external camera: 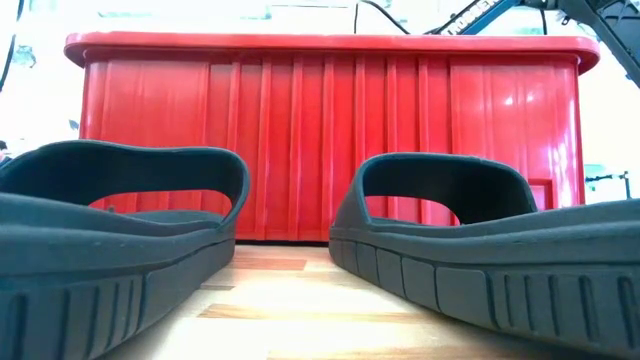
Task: Pick and place slides into bin
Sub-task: Put the black slides into the red bin
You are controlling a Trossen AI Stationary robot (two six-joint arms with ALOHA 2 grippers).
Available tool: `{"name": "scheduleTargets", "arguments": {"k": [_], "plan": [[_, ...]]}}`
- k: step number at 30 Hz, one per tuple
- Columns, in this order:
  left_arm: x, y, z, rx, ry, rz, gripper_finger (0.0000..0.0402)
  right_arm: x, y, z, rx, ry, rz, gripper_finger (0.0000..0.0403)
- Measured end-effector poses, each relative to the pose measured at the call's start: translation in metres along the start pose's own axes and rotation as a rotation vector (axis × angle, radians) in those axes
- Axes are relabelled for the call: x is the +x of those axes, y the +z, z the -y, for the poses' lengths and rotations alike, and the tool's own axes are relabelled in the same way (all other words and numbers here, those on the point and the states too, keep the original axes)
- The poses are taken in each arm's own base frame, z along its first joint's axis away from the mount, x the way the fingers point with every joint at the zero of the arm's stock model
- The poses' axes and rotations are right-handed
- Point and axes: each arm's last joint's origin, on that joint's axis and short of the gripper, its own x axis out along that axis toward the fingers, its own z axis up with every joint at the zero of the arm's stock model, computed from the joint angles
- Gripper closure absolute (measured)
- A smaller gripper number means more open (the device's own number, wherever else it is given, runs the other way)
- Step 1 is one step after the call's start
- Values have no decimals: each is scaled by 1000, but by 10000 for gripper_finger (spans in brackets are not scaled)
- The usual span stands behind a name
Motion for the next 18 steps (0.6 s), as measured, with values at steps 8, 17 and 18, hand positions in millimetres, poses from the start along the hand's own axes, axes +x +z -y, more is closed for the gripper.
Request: {"name": "scheduleTargets", "arguments": {"k": [8, 17, 18], "plan": [[0, 0, 0, 10, -1, -2, 225, -3, -1, -2, 12, 24, -2, 163], [0, 0, 0, 10, -11, -9, 225, -7, -7, 3, 78, 8, -18, 163], [0, 0, 1, 11, -13, -12, 225, -7, -7, 3, 85, 4, -21, 163]]}}
